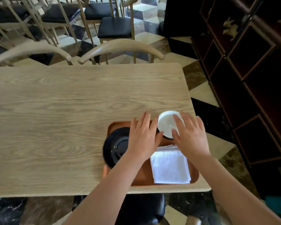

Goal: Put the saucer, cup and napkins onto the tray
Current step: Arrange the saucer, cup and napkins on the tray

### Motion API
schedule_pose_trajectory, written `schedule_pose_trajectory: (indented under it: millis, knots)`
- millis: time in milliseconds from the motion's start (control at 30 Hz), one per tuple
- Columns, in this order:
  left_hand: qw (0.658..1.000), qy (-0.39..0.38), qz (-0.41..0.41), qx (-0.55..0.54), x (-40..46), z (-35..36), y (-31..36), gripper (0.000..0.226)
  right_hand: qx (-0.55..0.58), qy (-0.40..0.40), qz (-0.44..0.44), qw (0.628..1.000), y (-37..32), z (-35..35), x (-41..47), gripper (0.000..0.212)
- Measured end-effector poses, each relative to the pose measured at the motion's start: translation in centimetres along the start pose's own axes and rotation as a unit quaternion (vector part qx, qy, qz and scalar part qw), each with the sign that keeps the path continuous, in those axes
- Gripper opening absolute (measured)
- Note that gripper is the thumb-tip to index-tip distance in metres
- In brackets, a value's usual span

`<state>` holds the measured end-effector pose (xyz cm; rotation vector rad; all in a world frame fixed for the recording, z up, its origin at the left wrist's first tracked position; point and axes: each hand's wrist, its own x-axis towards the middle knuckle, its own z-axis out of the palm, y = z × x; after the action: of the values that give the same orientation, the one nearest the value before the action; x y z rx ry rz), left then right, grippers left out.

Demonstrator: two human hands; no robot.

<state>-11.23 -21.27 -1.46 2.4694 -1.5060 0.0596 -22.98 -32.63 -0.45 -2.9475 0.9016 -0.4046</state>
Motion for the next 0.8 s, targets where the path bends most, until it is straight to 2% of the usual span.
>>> schedule_pose_trajectory:
  millis: [133,200,267,367,433,600,800]
  knots:
    - [0.999,-0.040,-0.004,0.022,2.1,1.4,0.9,0.059,-0.008,-0.086,0.058,0.995,2.3,0.7,1.0,0.055]
    - [0.999,-0.049,-0.008,-0.006,2.1,1.8,1.0,0.059,0.060,-0.114,0.084,0.988,2.7,1.0,1.0,0.055]
    - [0.993,-0.056,-0.043,-0.092,2.2,1.7,1.0,0.056,0.147,-0.125,0.121,0.974,2.6,1.1,1.0,0.054]
    - [0.964,-0.084,-0.098,-0.233,2.7,1.4,0.5,0.055,0.211,-0.109,0.148,0.960,2.5,1.1,1.0,0.052]
    - [0.950,-0.106,-0.107,-0.275,3.0,1.2,0.0,0.053,0.242,-0.094,0.165,0.952,2.6,1.2,1.0,0.051]
    - [0.941,-0.126,-0.109,-0.294,2.5,0.6,-1.4,0.051,0.294,-0.093,0.176,0.935,1.9,1.3,0.4,0.051]
    - [0.934,-0.106,-0.109,-0.324,1.1,0.6,-1.6,0.048,0.298,-0.066,0.154,0.940,1.2,1.4,-0.6,0.048]
